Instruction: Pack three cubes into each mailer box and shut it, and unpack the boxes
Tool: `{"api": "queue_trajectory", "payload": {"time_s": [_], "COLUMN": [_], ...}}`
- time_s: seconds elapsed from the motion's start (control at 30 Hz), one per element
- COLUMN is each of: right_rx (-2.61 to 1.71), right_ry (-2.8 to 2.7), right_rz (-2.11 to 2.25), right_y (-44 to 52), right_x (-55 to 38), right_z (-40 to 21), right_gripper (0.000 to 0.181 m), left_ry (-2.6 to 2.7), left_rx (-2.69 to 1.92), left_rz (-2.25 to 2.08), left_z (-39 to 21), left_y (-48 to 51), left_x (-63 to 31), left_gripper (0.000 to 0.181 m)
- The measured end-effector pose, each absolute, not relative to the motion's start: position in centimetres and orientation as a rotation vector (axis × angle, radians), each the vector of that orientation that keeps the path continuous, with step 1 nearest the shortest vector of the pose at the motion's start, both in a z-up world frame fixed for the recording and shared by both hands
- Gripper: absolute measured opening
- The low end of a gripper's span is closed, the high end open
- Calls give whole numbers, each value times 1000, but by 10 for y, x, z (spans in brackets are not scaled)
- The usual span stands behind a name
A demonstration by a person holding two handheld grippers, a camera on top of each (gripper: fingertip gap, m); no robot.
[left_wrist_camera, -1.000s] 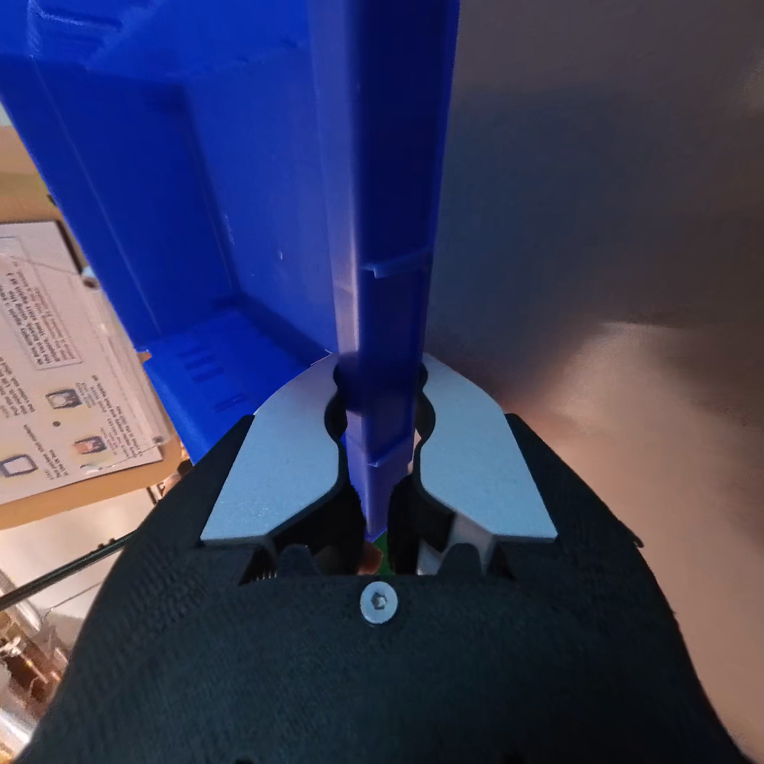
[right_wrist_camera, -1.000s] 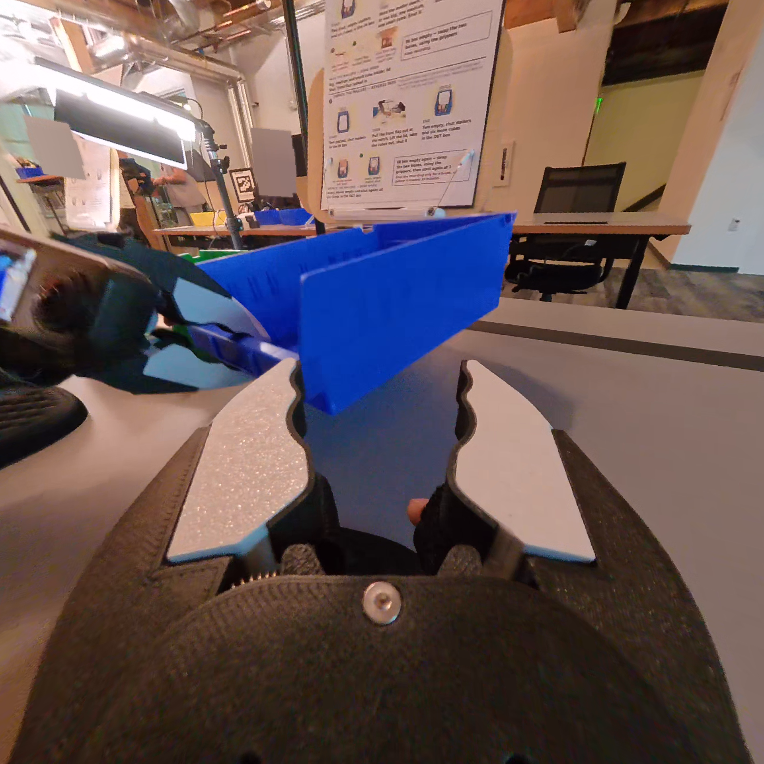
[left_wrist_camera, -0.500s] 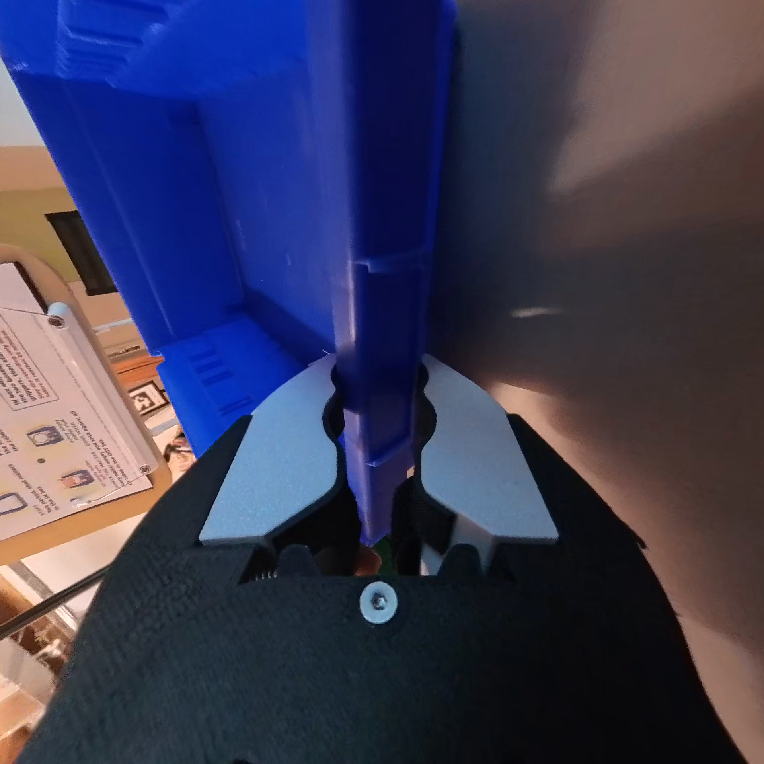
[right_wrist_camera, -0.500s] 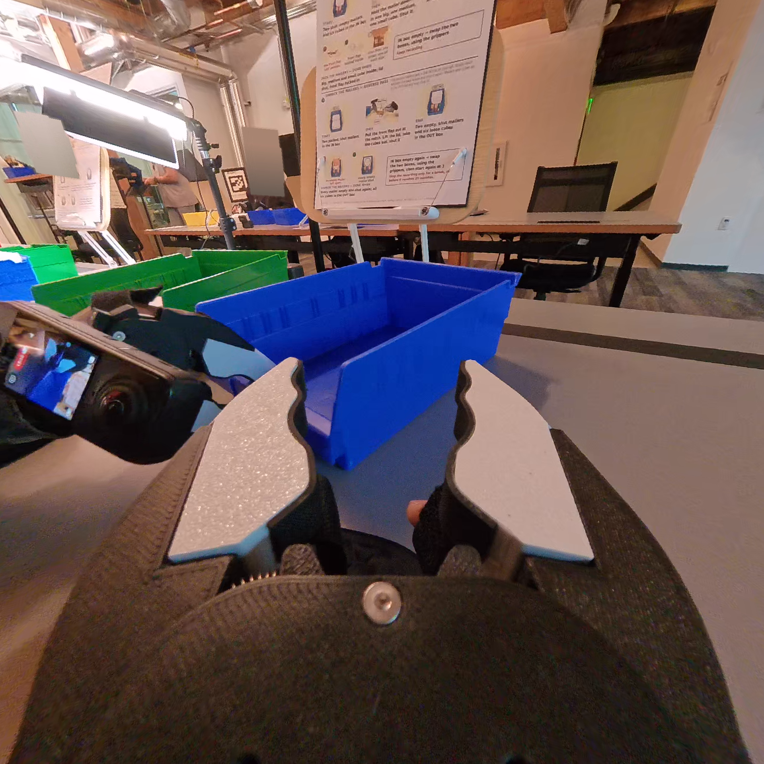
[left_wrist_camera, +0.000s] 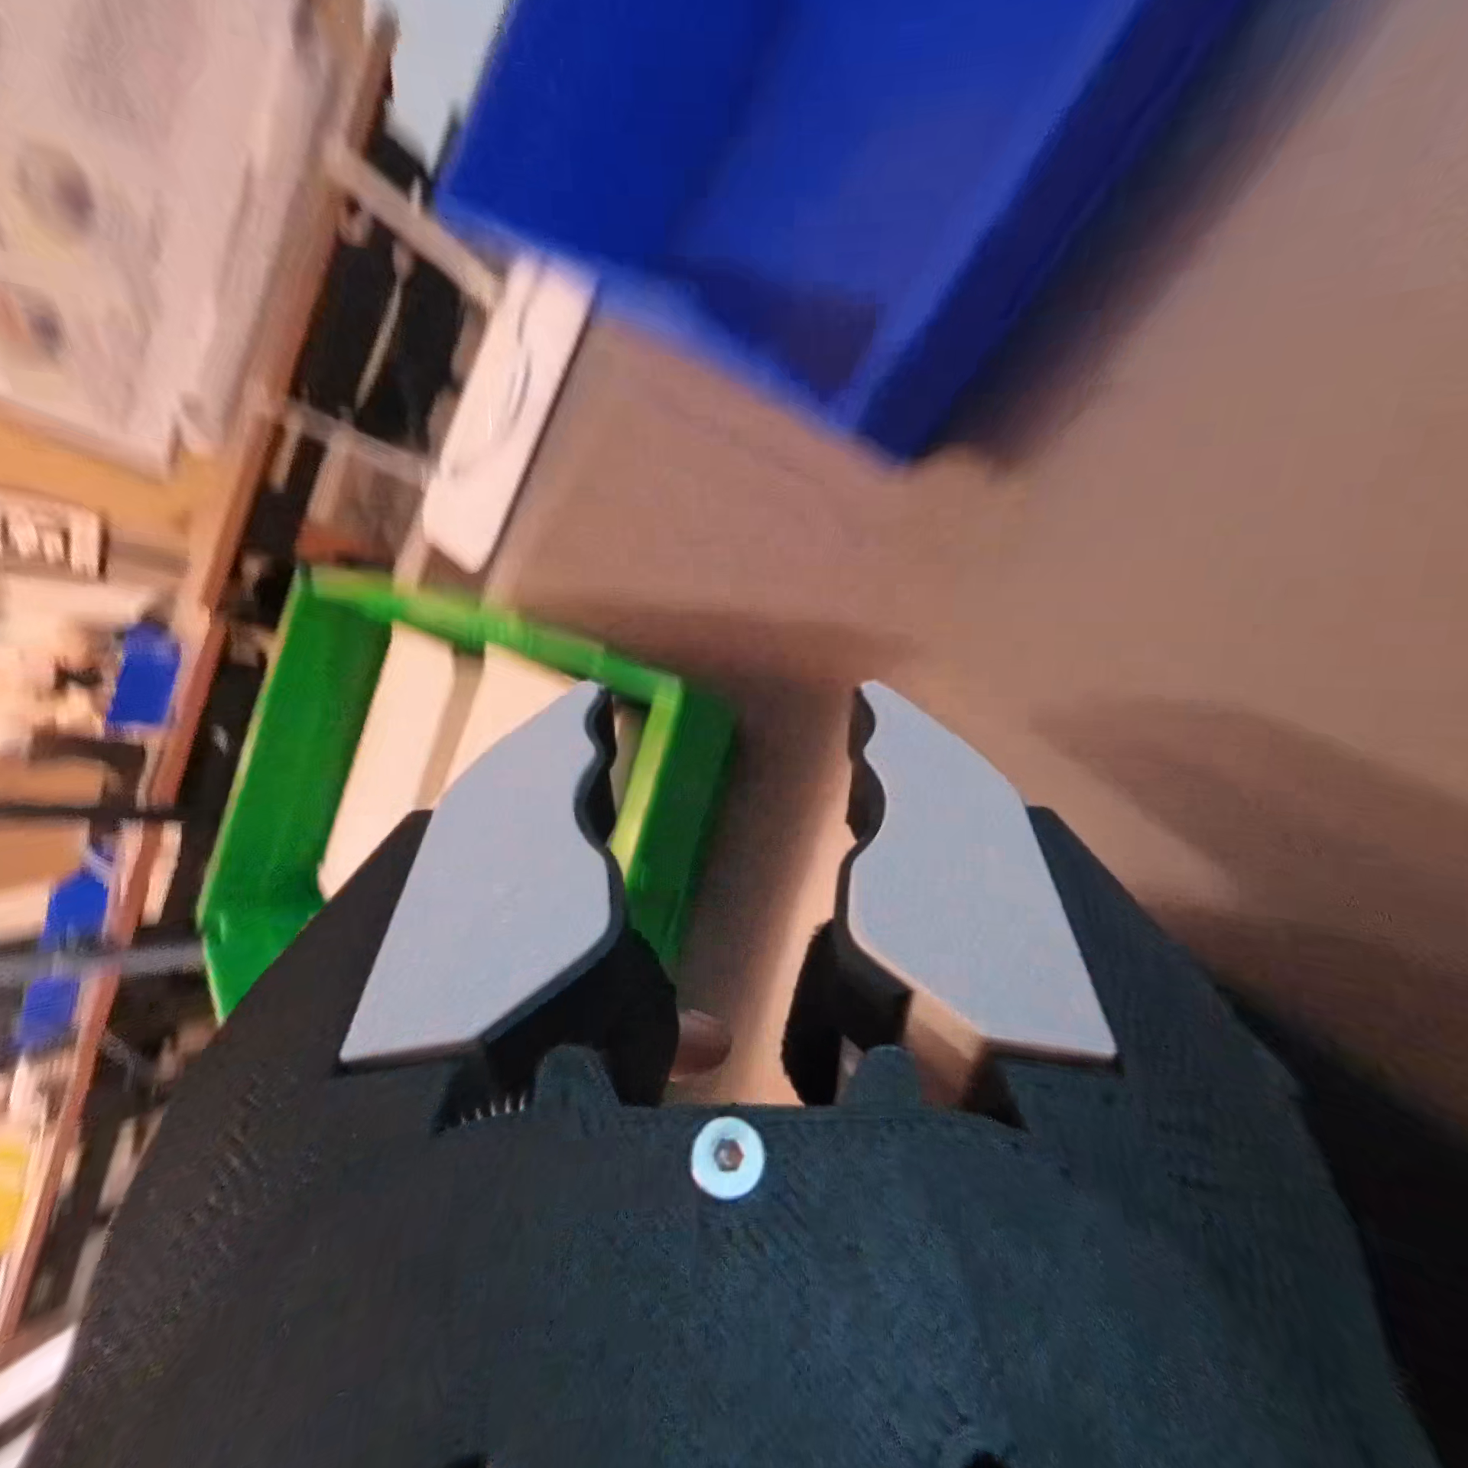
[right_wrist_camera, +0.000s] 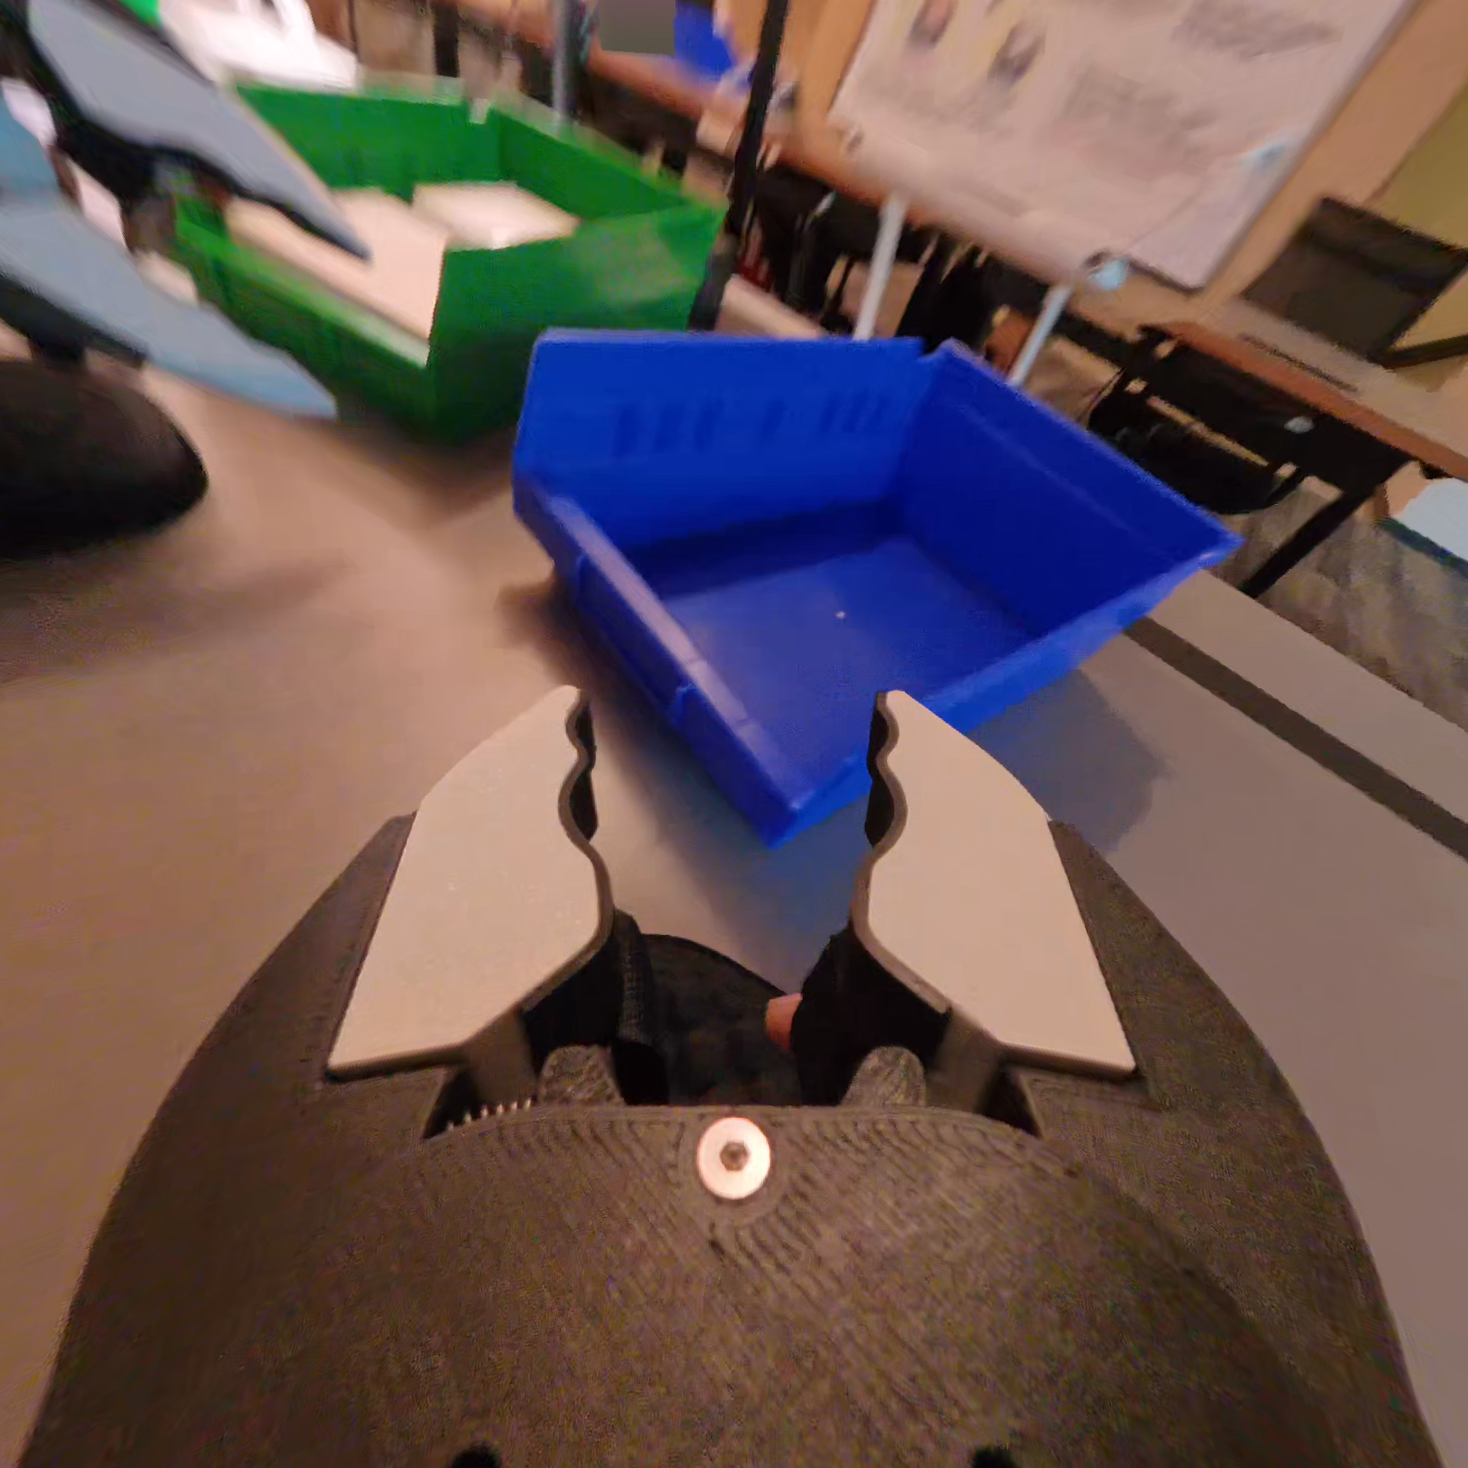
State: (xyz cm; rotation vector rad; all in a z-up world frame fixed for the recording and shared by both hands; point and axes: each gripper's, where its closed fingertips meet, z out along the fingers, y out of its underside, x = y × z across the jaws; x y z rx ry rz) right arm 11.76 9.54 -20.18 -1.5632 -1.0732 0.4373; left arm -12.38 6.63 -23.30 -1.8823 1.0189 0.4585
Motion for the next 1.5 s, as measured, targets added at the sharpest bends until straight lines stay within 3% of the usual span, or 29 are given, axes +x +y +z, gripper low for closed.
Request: {"api": "queue_trajectory", "payload": {"time_s": [0.03, 0.33, 0.5, 0.57, 1.5], "right_rx": [-1579, -1614, -1630, -1678, -1857], "right_ry": [-1150, -1616, -1657, -1668, -1512], "right_rz": [389, -127, -281, -254, -374], "right_y": [95, 127, 144, 144, 182], "right_x": [109, 59, 61, 68, 242], "right_z": [-207, -271, -280, -284, -283], "right_gripper": [67, 69, 45, 36, 42], "left_ry": [989, 1010, 1043, 1056, 946], "left_rx": [-1947, -2004, -1994, -2019, -2207], "left_rz": [497, 740, 883, 882, 1028], "left_z": [-244, -270, -274, -275, -274], "left_y": [61, 49, 60, 59, -14], "left_x": [-152, -236, -252, -254, -351], "left_gripper": [56, 55, 34, 34, 34]}}
